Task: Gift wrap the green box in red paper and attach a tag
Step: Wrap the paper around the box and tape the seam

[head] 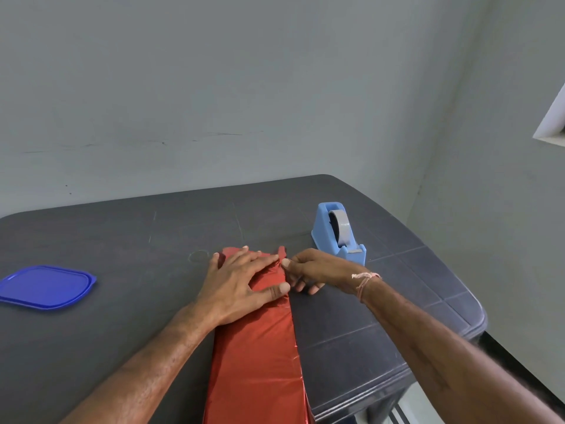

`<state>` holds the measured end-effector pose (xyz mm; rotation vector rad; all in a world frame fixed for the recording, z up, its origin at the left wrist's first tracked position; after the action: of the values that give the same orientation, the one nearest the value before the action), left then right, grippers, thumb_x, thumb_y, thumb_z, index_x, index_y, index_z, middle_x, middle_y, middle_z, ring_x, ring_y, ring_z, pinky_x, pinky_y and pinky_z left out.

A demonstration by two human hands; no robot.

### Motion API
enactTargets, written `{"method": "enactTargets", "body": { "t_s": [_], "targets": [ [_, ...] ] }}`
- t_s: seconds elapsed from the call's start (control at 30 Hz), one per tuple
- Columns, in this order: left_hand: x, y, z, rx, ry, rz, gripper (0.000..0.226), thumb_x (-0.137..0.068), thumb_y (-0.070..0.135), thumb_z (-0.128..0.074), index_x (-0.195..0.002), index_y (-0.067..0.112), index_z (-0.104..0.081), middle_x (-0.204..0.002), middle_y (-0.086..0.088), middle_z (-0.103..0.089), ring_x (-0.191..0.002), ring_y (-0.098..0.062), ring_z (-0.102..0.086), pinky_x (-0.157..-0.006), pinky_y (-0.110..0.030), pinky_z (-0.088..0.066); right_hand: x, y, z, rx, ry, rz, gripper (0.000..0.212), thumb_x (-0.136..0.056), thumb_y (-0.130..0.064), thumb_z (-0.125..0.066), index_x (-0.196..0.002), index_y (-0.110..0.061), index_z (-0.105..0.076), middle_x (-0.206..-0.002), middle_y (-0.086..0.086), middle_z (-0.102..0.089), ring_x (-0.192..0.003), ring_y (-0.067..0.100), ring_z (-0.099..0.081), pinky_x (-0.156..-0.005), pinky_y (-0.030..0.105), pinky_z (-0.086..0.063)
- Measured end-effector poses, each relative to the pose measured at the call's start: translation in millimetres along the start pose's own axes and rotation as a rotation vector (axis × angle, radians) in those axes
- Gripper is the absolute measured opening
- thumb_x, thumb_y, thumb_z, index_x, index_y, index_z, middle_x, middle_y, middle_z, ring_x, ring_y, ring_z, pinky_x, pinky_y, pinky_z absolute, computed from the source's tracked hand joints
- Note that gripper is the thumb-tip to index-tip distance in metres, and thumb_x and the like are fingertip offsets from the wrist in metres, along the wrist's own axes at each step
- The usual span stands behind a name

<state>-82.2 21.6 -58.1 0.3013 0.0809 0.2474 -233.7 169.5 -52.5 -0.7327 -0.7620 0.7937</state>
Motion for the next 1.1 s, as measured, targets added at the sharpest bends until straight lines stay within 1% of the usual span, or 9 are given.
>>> {"method": "enactTargets", "body": {
  "t_s": [0.1,0.2,0.4,0.47,0.57,0.63,0.73,0.97,1.1],
  "targets": [
    [-2,2,1,-0.063,-0.018,0.031,0.114,-0.058,0.106,-0.005,-0.155,0.049,-0.027,-0.166,0.014,-0.026,-0.156,-0.010,-0.008,-0.125,-0.057,-0.003,1,1,2,-0.019,-0.008,0.018,0.040,-0.105,-0.048,-0.049,-0.094,-0.013,-0.065,-0.096,0.002,-0.069,-0.091,0.015,-0.066,-0.084,0.035,-0.057],
    [-1,1,0,-0.075,-0.027,0.040,0.114,-0.059,0.105,-0.008,-0.153,0.045,-0.030,-0.166,0.012,-0.025,-0.157,-0.013,-0.008,-0.125,-0.055,-0.004,0,5,2,-0.045,-0.018,0.019,0.035,-0.105,-0.045,-0.051,-0.087,-0.017,-0.063,-0.089,-0.003,-0.069,-0.088,0.013,-0.065,-0.080,0.032,-0.055],
    [-1,2,1,-0.091,-0.040,0.063,0.126,-0.052,0.108,-0.002,-0.154,0.039,-0.030,-0.168,0.009,-0.021,-0.157,-0.015,-0.007,-0.126,-0.053,-0.003,-4,16,0,-0.066,-0.011,0.044,0.035,-0.104,-0.047,-0.053,-0.096,-0.016,-0.067,-0.091,-0.007,-0.072,-0.090,0.009,-0.067,-0.080,0.031,-0.052],
    [0,2,1,-0.092,-0.040,0.054,0.123,-0.053,0.108,-0.001,-0.156,0.045,-0.021,-0.169,0.008,-0.016,-0.158,-0.016,-0.004,-0.125,-0.056,0.001,-4,18,-1,-0.075,-0.016,0.055,0.035,-0.104,-0.048,-0.052,-0.097,-0.017,-0.067,-0.091,-0.008,-0.073,-0.091,0.009,-0.067,-0.080,0.031,-0.051],
    [0,1,0,-0.109,-0.047,0.038,0.107,-0.061,0.104,-0.007,-0.157,0.055,-0.006,-0.171,0.007,-0.005,-0.158,-0.018,0.001,-0.122,-0.060,0.005,-4,18,-1,-0.075,-0.033,0.062,0.035,-0.103,-0.050,-0.053,-0.096,-0.018,-0.068,-0.092,-0.010,-0.073,-0.092,0.007,-0.066,-0.081,0.029,-0.050],
    [-2,-1,-2,-0.126,-0.051,0.041,0.103,-0.064,0.103,-0.009,-0.155,0.055,-0.013,-0.171,0.008,-0.008,-0.158,-0.018,0.000,-0.122,-0.061,0.003,-3,18,-1,-0.063,-0.037,0.067,0.034,-0.102,-0.049,-0.054,-0.094,-0.019,-0.067,-0.091,-0.011,-0.072,-0.091,0.007,-0.066,-0.080,0.029,-0.050],
    [-3,0,-1,-0.121,-0.054,0.055,0.111,-0.059,0.105,-0.006,-0.154,0.051,-0.023,-0.169,0.009,-0.015,-0.157,-0.016,-0.003,-0.122,-0.060,0.000,-3,17,-2,-0.045,-0.033,0.085,0.034,-0.102,-0.049,-0.054,-0.092,-0.019,-0.066,-0.090,-0.010,-0.071,-0.092,0.008,-0.066,-0.079,0.029,-0.050],
    [-2,2,1,-0.121,-0.079,0.065,0.122,-0.051,0.108,-0.001,-0.155,0.047,-0.025,-0.169,0.009,-0.017,-0.157,-0.017,-0.006,-0.124,-0.059,-0.002,-4,19,-5,-0.039,-0.007,0.103,0.032,-0.103,-0.046,-0.054,-0.088,-0.021,-0.065,-0.083,-0.015,-0.069,-0.087,0.006,-0.064,-0.076,0.028,-0.049],
    [-2,2,0,-0.132,-0.075,0.066,0.121,-0.052,0.108,-0.001,-0.155,0.047,-0.024,-0.169,0.009,-0.017,-0.157,-0.017,-0.006,-0.123,-0.058,-0.002,-5,19,-8,-0.030,0.013,0.117,0.032,-0.103,-0.046,-0.054,-0.086,-0.021,-0.065,-0.082,-0.013,-0.067,-0.084,0.006,-0.062,-0.075,0.027,-0.048]
  ]
}}
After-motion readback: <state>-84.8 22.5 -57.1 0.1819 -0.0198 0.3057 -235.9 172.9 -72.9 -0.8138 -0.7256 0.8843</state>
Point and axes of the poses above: each hand's wrist, its own x-axis away from the middle knuckle, its own z-axis out of the back of the hand, y = z × x, the point moved 2 cm from there along -x, towards the middle knuckle
